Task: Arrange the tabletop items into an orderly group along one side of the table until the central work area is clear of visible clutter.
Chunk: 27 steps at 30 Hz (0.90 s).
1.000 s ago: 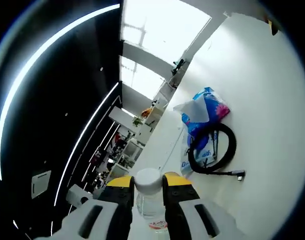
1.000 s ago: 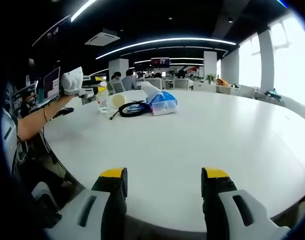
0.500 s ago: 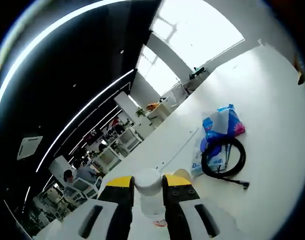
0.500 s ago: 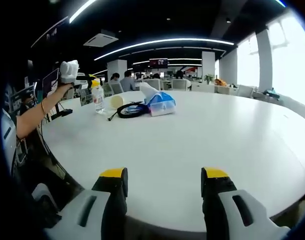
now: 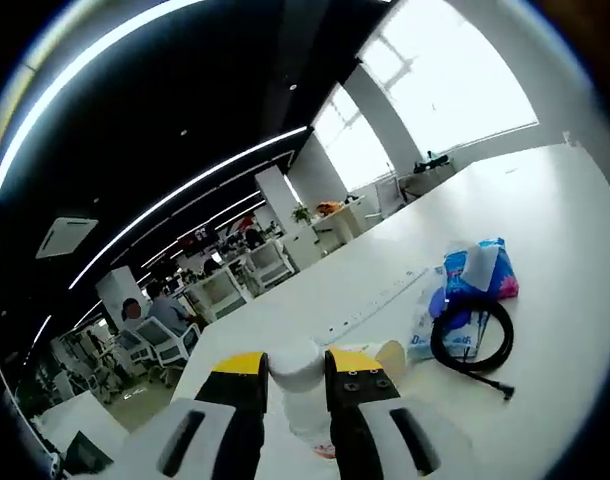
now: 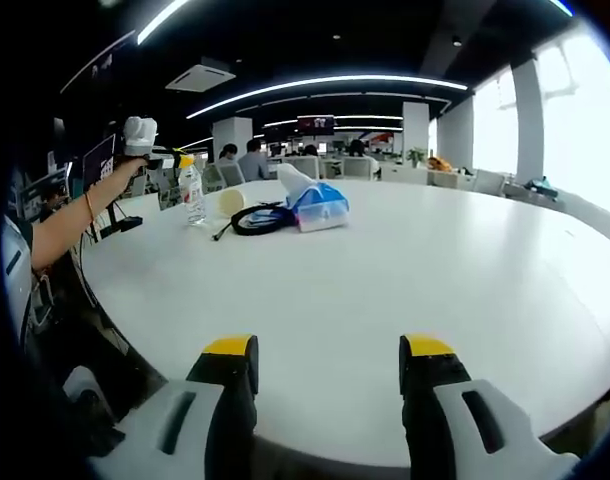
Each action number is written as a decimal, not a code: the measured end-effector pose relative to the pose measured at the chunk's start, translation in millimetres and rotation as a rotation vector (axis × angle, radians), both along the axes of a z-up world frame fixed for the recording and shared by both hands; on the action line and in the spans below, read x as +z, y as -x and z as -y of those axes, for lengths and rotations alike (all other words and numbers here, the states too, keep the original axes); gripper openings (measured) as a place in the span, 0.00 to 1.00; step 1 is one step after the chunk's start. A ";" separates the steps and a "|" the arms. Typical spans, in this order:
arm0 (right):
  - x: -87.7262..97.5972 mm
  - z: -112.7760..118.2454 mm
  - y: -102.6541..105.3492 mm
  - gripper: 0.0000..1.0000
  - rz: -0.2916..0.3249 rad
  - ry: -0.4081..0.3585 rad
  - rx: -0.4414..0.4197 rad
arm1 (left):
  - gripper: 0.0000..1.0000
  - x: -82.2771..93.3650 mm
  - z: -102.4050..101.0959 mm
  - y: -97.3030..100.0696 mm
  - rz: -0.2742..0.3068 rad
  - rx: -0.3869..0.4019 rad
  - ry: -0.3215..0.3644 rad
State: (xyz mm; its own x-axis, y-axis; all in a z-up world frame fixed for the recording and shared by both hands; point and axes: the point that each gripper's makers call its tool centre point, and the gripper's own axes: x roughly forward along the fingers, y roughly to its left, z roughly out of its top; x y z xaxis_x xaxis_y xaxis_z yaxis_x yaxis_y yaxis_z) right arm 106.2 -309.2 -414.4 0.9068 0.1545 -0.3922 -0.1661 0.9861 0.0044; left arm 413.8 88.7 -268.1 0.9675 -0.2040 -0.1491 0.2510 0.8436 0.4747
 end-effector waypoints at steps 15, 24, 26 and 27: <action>-4.2 3.6 2.7 0.54 -0.010 -0.007 -0.019 | 0.21 -2.2 -15.9 -21.3 -0.087 -0.038 0.074; -6.6 -2.0 0.8 0.53 -0.025 -0.002 -0.010 | 0.21 -3.4 -14.4 -18.2 -0.080 -0.057 0.074; -6.5 -2.9 1.1 0.53 -0.025 -0.003 -0.007 | 0.21 -3.5 -14.2 -18.0 -0.079 -0.060 0.074; -6.3 -2.9 1.5 0.53 -0.024 -0.005 -0.008 | 0.21 -3.6 -14.1 -17.8 -0.080 -0.060 0.075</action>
